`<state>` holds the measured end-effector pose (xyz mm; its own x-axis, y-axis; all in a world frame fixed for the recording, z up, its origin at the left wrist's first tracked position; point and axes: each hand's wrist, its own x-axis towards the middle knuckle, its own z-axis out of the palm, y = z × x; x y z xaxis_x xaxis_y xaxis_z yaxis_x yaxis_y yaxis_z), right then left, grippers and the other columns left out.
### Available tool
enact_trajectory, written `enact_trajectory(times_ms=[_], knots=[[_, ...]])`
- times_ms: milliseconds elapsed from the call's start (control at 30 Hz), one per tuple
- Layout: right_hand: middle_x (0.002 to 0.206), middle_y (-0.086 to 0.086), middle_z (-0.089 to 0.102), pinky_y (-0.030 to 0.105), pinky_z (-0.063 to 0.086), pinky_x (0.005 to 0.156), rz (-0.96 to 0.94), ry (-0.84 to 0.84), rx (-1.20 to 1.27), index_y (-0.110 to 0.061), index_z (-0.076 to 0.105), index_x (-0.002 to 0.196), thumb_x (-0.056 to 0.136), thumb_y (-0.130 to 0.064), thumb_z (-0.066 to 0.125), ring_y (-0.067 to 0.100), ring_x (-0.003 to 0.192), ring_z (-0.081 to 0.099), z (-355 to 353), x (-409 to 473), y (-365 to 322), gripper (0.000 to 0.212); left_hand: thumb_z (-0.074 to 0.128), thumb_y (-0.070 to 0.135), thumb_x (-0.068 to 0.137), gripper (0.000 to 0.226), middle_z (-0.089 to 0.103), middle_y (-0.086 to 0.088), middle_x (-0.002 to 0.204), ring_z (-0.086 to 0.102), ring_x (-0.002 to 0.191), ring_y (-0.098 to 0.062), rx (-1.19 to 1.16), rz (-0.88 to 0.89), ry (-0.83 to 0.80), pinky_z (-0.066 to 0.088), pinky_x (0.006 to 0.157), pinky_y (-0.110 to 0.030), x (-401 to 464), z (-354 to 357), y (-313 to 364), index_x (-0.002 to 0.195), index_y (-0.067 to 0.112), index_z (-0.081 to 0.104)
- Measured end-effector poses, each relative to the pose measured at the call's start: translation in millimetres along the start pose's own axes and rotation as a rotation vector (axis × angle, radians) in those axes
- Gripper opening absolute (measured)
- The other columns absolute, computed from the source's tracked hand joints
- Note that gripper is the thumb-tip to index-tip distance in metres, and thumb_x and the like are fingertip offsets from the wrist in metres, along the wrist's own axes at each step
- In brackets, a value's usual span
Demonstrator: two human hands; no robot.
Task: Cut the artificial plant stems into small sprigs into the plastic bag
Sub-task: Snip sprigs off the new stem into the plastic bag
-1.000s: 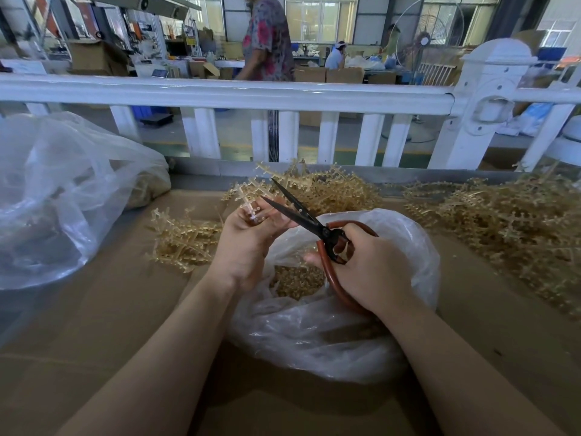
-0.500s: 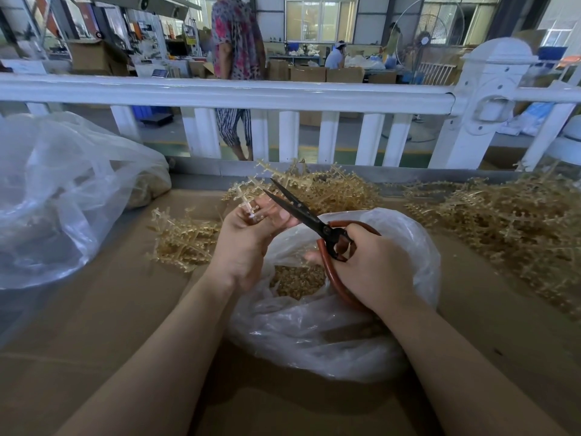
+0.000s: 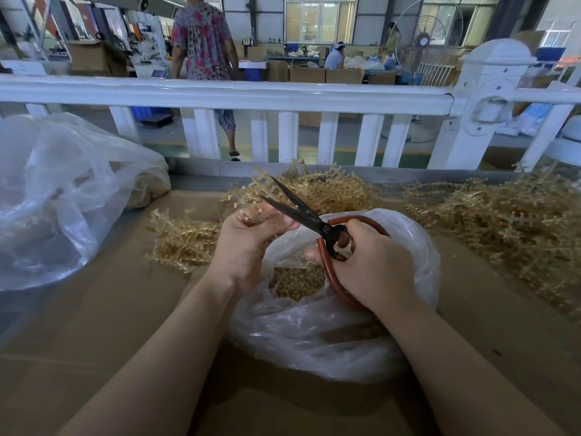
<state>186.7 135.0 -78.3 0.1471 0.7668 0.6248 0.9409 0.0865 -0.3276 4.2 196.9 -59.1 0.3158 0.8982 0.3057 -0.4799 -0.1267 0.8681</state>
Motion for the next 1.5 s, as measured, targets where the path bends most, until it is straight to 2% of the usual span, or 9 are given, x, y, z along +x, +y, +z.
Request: enact_trajectory(times_ms=[200, 367, 500, 700, 900, 1100, 1200, 1333, 1500], knots=[[0.068, -0.018, 0.057, 0.011, 0.033, 0.050, 0.005, 0.004, -0.015, -0.032, 0.054, 0.079, 0.070, -0.099, 0.017, -0.001, 0.057, 0.049, -1.9, -0.5, -3.4, 0.077, 0.083, 0.007, 0.065, 0.012, 0.075, -0.010, 0.080, 0.071, 0.079, -0.021, -0.017, 0.007, -0.002, 0.057, 0.087, -0.033, 1.1, -1.0, -0.3, 0.075, 0.011, 0.077], [0.066, -0.016, 0.060, 0.018, 0.044, 0.052, 0.018, -0.016, 0.003, -0.029, 0.059, 0.081, 0.068, -0.100, 0.017, 0.002, 0.057, 0.053, -3.7, -0.6, -2.9, 0.083, 0.076, 0.000, 0.071, 0.014, 0.073, -0.015, 0.085, 0.069, 0.083, -0.027, -0.046, -0.021, 0.018, 0.057, 0.088, -0.036, 3.5, -1.9, -1.8, 0.084, -0.001, 0.073], [0.063, -0.015, 0.057, 0.022, 0.045, 0.052, 0.016, -0.017, 0.000, -0.027, 0.057, 0.077, 0.070, -0.095, 0.029, 0.003, 0.055, 0.051, -3.9, -0.4, -3.2, 0.074, 0.075, -0.001, 0.072, 0.014, 0.072, -0.016, 0.087, 0.069, 0.083, -0.028, -0.037, -0.013, 0.033, 0.056, 0.091, -0.039, 2.6, -1.6, -0.9, 0.086, -0.001, 0.073], [0.062, -0.014, 0.058, 0.023, 0.046, 0.051, -0.002, 0.012, 0.027, -0.029, 0.051, 0.073, 0.073, -0.089, 0.038, 0.004, 0.054, 0.052, -3.2, -0.8, -2.1, 0.061, 0.073, 0.008, 0.075, 0.011, 0.076, -0.005, 0.078, 0.073, 0.076, -0.016, -0.016, -0.018, 0.020, 0.057, 0.091, -0.035, -0.9, 0.8, 1.2, 0.074, 0.018, 0.078], [0.077, -0.015, 0.063, 0.018, 0.047, 0.054, -0.002, -0.017, -0.027, -0.029, 0.060, 0.090, 0.070, -0.097, 0.021, 0.004, 0.066, 0.056, -3.0, -0.2, -0.5, 0.081, 0.067, 0.007, 0.078, 0.014, 0.069, -0.003, 0.069, 0.067, 0.070, -0.014, 0.008, -0.001, -0.019, 0.056, 0.077, -0.026, -0.5, -1.6, -0.3, 0.069, 0.014, 0.074], [0.073, -0.016, 0.059, 0.017, 0.042, 0.051, -0.001, -0.024, -0.019, -0.030, 0.054, 0.084, 0.067, -0.101, 0.013, 0.003, 0.062, 0.053, -2.5, -0.3, -1.3, 0.084, 0.067, 0.002, 0.076, 0.013, 0.066, -0.004, 0.066, 0.064, 0.068, -0.016, -0.011, -0.006, -0.003, 0.055, 0.074, -0.025, 0.8, -2.5, -0.4, 0.066, 0.009, 0.071], [0.065, -0.017, 0.053, 0.015, 0.033, 0.048, -0.003, -0.021, -0.035, -0.031, 0.048, 0.077, 0.067, -0.099, 0.020, 0.001, 0.057, 0.047, -4.5, -0.2, -2.4, 0.074, 0.067, 0.004, 0.075, 0.012, 0.066, -0.005, 0.066, 0.063, 0.068, -0.016, 0.016, 0.001, 0.008, 0.055, 0.074, -0.025, 1.1, -2.0, -0.2, 0.066, 0.010, 0.072], [0.056, -0.019, 0.041, 0.012, 0.020, 0.048, -0.008, -0.008, -0.080, -0.036, 0.035, 0.069, 0.074, -0.088, 0.047, -0.003, 0.050, 0.039, -6.2, -0.7, -4.1, 0.053, 0.068, 0.007, 0.075, 0.015, 0.065, -0.004, 0.065, 0.061, 0.068, -0.016, 0.056, 0.021, 0.009, 0.054, 0.073, -0.024, 1.8, -1.9, -1.1, 0.063, 0.015, 0.072], [0.052, -0.022, 0.029, 0.011, 0.017, 0.047, -0.010, 0.028, -0.100, -0.038, 0.023, 0.064, 0.077, -0.078, 0.063, -0.004, 0.045, 0.031, -8.5, -1.7, -8.7, 0.058, 0.069, 0.007, 0.077, 0.012, 0.063, -0.003, 0.066, 0.059, 0.067, -0.015, 0.047, 0.033, -0.001, 0.053, 0.072, -0.024, 1.8, -3.3, -1.0, 0.067, 0.013, 0.071]])
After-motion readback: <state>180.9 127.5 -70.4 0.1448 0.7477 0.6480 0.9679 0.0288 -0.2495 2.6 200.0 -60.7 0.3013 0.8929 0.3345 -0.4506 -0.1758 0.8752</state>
